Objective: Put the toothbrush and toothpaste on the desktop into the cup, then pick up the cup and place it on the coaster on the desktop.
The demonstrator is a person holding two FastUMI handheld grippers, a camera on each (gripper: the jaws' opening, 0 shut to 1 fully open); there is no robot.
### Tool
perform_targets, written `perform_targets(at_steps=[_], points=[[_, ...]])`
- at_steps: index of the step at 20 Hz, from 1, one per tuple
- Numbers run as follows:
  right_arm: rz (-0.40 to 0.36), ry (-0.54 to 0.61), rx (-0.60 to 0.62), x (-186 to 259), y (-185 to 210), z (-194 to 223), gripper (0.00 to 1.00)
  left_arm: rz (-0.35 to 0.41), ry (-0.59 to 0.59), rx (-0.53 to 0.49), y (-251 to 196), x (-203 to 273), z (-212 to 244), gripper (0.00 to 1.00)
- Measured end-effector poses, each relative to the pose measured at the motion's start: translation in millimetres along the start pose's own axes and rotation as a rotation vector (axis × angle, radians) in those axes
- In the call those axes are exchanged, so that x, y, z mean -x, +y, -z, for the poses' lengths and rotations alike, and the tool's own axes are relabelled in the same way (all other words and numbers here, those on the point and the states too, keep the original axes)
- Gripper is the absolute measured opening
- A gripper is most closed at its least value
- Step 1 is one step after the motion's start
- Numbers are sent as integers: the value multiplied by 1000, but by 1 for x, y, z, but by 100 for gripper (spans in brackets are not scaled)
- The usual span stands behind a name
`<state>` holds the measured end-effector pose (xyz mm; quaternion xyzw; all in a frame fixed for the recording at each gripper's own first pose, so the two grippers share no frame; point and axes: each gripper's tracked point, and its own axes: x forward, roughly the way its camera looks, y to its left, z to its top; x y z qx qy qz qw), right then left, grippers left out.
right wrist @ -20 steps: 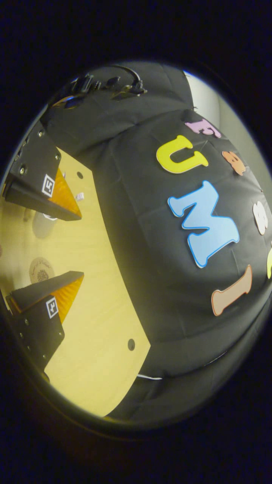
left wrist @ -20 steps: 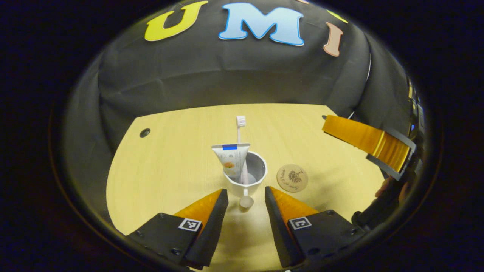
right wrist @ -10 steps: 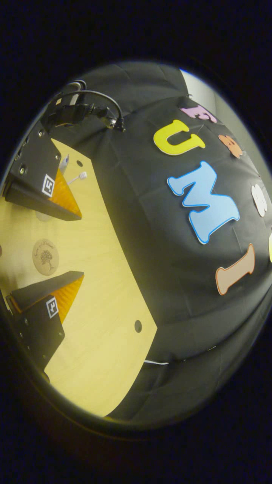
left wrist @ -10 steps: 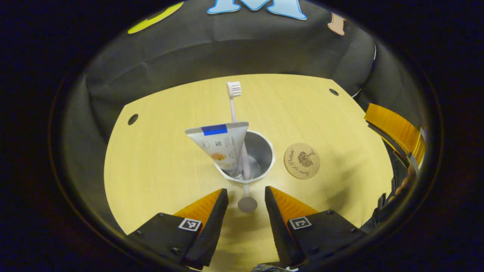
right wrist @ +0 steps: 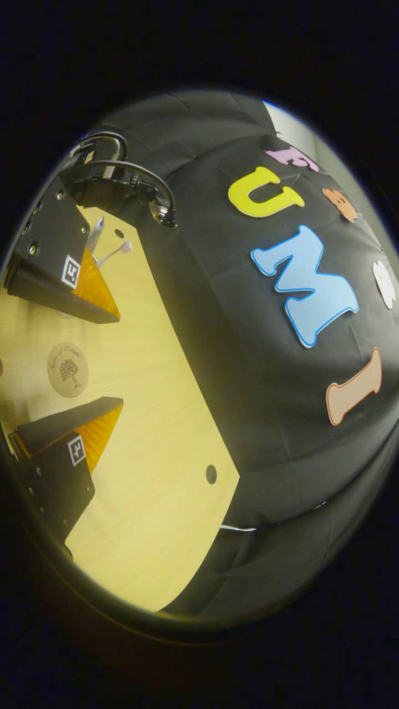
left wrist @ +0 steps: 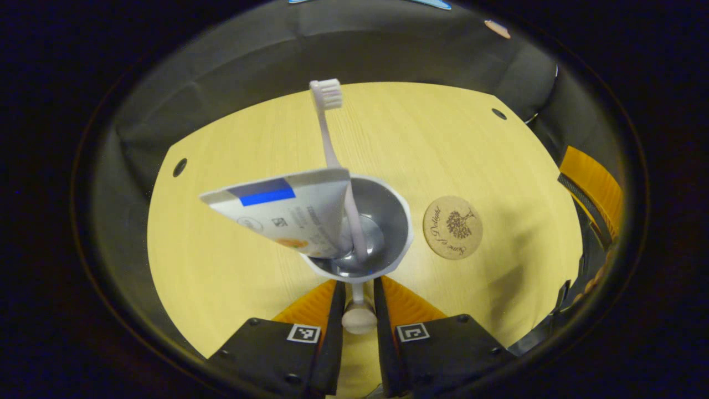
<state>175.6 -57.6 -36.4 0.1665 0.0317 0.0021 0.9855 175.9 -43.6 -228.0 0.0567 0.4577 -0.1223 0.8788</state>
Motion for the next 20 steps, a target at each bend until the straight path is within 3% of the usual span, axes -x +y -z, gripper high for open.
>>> perform_targets(at_steps=[1, 2, 4, 5, 6, 7, 8, 20], points=[[1, 6, -4, -2, -1, 1, 81, 0, 8, -6, -1, -2, 2, 32], [4, 12, -8, -4, -1, 4, 81, -4, -9, -6, 0, -4, -2, 38], [7, 18, -11, -6, -3, 5, 81, -6, -24, 5, -1, -5, -1, 23], [8, 19, -12, -8, -5, 5, 81, -6, -31, 0, -3, -4, -3, 29], [12, 20, -12, -9, -6, 5, 81, -2, -37, -5, -3, -2, -4, 23], [16, 23, -13, -9, -7, 5, 81, 4, -44, -4, -4, 1, -6, 29], [19, 25, -13, -10, -10, 6, 81, 11, -47, -4, -5, 2, -6, 23], [57, 25, -32, -4, -40, 0, 81, 32, -100, -91, -24, 31, -31, 23]])
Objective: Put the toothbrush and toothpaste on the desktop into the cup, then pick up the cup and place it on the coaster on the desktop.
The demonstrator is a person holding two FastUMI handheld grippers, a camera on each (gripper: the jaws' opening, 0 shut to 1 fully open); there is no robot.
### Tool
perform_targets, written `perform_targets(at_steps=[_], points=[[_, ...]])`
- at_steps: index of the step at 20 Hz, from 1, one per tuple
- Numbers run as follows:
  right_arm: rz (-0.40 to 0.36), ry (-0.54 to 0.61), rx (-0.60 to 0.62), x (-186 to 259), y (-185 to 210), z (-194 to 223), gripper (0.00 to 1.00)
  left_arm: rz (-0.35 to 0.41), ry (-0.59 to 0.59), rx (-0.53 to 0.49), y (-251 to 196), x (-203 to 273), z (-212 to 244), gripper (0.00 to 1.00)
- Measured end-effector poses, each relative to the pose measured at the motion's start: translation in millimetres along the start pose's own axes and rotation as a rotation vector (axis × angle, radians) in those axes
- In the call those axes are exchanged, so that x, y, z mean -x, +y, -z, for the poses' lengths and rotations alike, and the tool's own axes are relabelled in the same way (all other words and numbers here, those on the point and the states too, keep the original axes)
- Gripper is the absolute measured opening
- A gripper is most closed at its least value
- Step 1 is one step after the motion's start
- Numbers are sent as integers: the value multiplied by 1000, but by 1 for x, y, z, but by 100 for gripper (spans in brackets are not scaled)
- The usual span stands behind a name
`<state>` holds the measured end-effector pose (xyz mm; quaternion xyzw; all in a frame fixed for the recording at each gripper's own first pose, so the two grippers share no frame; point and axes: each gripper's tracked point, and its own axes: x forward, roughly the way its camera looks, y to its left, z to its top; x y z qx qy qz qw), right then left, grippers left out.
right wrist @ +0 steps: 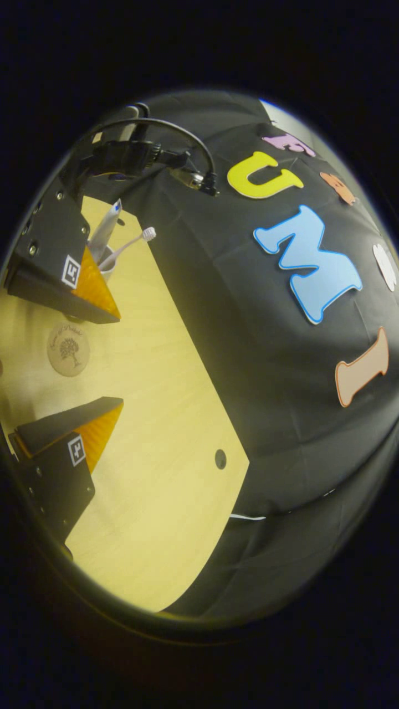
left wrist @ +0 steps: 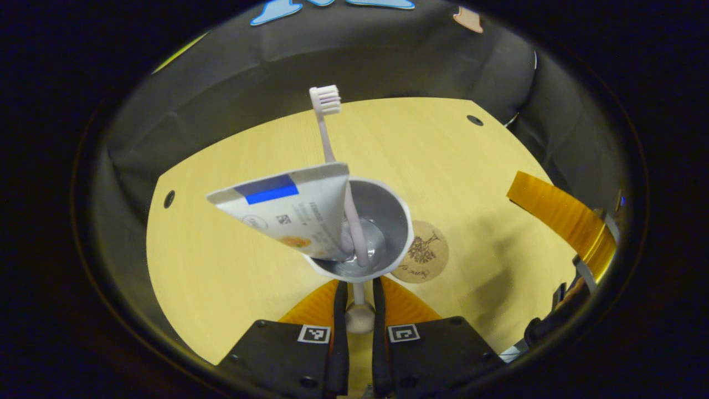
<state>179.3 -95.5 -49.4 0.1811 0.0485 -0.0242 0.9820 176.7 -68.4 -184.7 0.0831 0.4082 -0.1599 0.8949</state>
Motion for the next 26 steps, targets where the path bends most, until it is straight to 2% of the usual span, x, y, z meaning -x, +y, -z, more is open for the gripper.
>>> perform_targets(at_steps=[13, 23, 24, 25, 26], points=[[61, -15, -53, 21, -53, -7, 81, 50, 13, -42, -5, 5, -1, 24], [86, -7, -70, 37, -84, -4, 81, 20, 34, -61, 2, -2, 3, 23], [87, -4, -75, 36, -85, -3, 81, 22, 29, -58, 1, -3, 3, 24], [87, -2, -79, 37, -86, -3, 81, 24, 27, -50, 1, -2, 3, 33], [84, 1, -80, 36, -85, -2, 81, 24, 22, -44, 1, -1, 2, 34]])
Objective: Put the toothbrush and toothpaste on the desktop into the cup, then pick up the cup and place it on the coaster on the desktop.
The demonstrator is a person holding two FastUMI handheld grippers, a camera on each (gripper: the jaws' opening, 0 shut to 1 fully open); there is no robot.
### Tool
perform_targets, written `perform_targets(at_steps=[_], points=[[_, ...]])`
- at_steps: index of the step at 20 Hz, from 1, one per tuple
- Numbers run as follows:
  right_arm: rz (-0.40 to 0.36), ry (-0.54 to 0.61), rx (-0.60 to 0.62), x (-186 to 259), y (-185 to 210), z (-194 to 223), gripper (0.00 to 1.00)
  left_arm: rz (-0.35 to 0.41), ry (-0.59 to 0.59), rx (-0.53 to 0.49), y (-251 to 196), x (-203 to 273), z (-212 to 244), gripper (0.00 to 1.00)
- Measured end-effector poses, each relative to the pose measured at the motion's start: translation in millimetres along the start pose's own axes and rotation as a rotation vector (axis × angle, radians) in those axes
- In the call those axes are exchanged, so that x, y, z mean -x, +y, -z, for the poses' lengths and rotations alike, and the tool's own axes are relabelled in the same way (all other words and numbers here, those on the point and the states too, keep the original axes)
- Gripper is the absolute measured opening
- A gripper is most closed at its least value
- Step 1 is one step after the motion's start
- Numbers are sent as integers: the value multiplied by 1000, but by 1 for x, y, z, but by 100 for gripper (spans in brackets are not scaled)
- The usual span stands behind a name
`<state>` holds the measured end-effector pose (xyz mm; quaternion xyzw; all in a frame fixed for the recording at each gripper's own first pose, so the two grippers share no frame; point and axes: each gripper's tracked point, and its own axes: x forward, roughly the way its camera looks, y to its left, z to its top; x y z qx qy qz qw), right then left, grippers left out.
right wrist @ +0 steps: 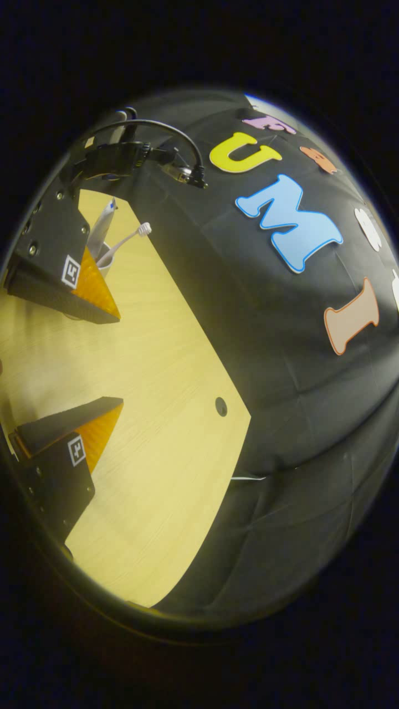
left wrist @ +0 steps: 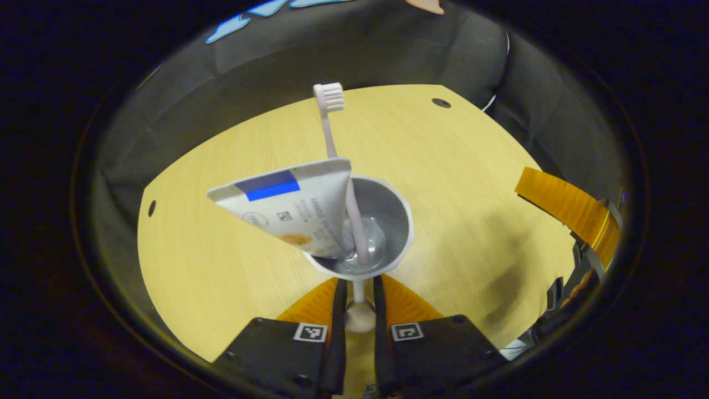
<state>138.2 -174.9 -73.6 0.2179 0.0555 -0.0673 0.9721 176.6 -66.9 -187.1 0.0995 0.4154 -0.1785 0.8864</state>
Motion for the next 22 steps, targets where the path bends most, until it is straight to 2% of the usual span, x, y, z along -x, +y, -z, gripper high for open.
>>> perform_targets(at_steps=[1, 2, 4, 5, 6, 9, 10, 11, 13, 14, 15, 16, 19, 20, 21, 22], points=[[-4, 1, 2, 1, 1, 0, 81, -4, -5, 4, -1, 0, 1, 36], [-8, 2, 7, 1, 2, 1, 81, -6, -12, 5, -1, -1, 0, 32], [-18, 6, 14, 4, 6, 4, 81, -20, -13, -1, 2, -1, -3, 34], [-23, 7, 16, 5, 8, 4, 81, -23, -17, -4, 1, -2, -5, 40], [-26, 8, 18, 6, 9, 5, 81, -25, -19, -2, -1, -2, -4, 34], [-36, 8, 25, 8, 13, 5, 81, -39, -51, 0, -1, 2, -9, 37], [-41, 5, 27, 9, 16, 4, 81, -48, -72, -8, 1, 7, -12, 56], [-48, 3, 28, 10, 20, 2, 80, -55, -96, -18, 3, 12, -15, 60], [-63, -2, 34, 13, 29, -4, 80, -56, -145, -39, 3, 26, -22, 61], [-72, -6, 41, 17, 34, -5, 81, -59, -171, -47, 3, 34, -25, 49], [-81, -14, 52, 20, 40, -8, 81, -60, -199, -55, 2, 41, -29, 61], [-92, -20, 65, 25, 47, -11, 81, -66, -225, -58, 3, 49, -33, 49], [-130, -47, 112, 45, 71, -21, 81, -77, -308, -23, 7, 76, -39, 49], [-140, -63, 133, 52, 80, -25, 80, -85, -347, -8, 11, 88, -42, 37], [-152, -81, 155, 62, 89, -32, 80, -95, -389, 4, 15, 103, -46, 49], [-164, -105, 176, 73, 99, -39, 80, -105, -439, 15, 19, 115, -49, 55]])
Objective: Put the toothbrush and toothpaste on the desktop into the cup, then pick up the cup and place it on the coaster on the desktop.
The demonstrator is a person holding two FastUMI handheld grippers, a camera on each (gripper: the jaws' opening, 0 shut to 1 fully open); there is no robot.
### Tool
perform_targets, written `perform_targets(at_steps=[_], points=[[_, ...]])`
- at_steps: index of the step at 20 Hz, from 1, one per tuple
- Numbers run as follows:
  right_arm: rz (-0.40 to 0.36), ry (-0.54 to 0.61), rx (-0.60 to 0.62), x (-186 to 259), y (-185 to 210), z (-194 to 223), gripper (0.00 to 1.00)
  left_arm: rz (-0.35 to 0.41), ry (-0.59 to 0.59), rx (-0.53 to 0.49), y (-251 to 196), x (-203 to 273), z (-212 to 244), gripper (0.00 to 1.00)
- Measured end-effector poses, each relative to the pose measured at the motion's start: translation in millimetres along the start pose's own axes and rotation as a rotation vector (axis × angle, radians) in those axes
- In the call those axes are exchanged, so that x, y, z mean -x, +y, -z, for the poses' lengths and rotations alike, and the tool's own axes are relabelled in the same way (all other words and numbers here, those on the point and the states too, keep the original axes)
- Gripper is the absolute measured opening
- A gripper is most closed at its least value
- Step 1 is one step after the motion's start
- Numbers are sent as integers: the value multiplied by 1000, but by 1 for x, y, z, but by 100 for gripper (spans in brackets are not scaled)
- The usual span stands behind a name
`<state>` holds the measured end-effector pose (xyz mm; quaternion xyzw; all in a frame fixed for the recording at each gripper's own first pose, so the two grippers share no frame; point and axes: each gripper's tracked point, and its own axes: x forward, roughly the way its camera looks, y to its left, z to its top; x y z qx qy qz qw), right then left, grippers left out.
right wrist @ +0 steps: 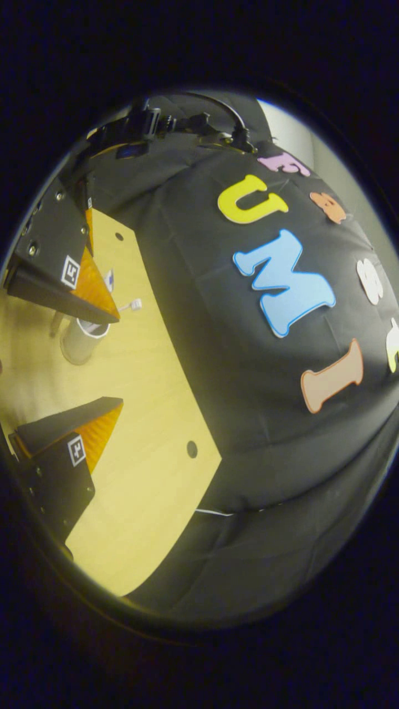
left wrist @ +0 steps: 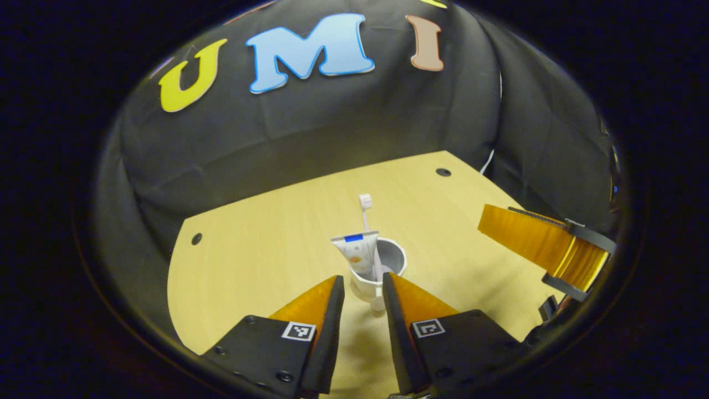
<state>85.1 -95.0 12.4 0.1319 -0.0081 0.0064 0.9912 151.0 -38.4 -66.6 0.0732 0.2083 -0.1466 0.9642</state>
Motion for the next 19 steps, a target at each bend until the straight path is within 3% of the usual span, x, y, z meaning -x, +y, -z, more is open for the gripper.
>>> perform_targets(at_steps=[2, 3, 4, 10, 11, 13, 14, 16, 18, 19], points=[[-27, -48, 44, 18, 22, -20, 80, -31, -100, 20, 13, 25, -20, 61], [-43, -71, 65, 28, 34, -30, 80, -43, -151, 31, 18, 42, -33, 37], [-58, -93, 88, 38, 47, -39, 80, -56, -201, 44, 24, 58, -44, 61], [-97, -248, 221, 92, 106, -88, 80, -143, -499, 110, 66, 143, -86, 61], [-99, -274, 226, 101, 114, -95, 80, -153, -554, 108, 74, 156, -89, 48], [-107, -312, 233, 105, 128, -99, 80, -175, -627, 104, 84, 182, -83, 36], [-109, -331, 237, 107, 132, -101, 80, -189, -647, 105, 87, 193, -75, 60], [-104, -352, 247, 110, 135, -104, 80, -185, -663, 113, 91, 207, -80, 60], [-111, -355, 237, 113, 139, -101, 80, -181, -677, 122, 94, 218, -79, 72], [-112, -357, 233, 116, 140, -101, 80, -173, -682, 123, 91, 221, -80, 73]])
